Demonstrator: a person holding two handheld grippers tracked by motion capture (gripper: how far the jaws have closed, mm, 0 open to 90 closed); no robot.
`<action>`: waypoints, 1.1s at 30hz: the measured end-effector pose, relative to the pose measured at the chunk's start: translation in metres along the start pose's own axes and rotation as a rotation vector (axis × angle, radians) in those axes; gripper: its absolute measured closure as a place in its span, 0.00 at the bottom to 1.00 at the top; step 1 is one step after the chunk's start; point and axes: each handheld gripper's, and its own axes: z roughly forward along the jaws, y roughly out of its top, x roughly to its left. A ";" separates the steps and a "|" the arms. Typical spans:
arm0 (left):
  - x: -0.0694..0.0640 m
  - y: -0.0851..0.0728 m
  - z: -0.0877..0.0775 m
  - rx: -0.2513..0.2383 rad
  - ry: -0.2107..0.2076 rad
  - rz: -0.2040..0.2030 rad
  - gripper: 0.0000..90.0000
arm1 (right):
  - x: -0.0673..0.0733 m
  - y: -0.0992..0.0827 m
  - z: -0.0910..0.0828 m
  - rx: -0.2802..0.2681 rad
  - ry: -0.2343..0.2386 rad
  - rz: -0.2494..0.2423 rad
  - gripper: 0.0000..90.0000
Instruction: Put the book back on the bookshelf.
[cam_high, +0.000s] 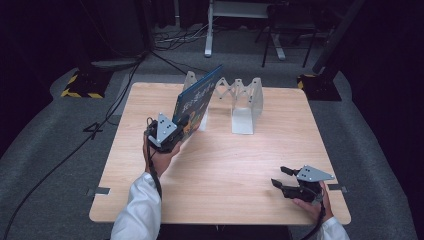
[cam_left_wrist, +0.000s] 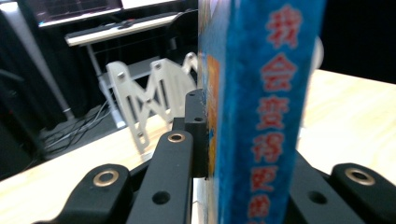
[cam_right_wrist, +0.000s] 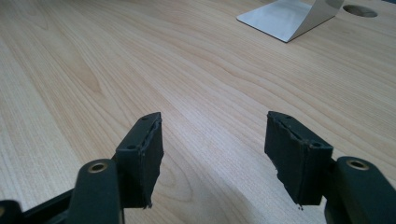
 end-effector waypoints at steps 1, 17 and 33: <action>0.002 -0.001 0.001 -0.006 0.005 -0.017 0.92 | 0.000 0.000 0.000 0.001 -0.001 -0.005 0.42; 0.003 -0.008 0.027 0.014 0.038 -0.104 0.92 | 0.003 0.000 0.005 0.037 0.008 -0.023 0.41; 0.003 -0.007 0.058 0.044 0.079 -0.161 0.92 | 0.002 0.001 0.009 0.105 0.048 -0.017 0.33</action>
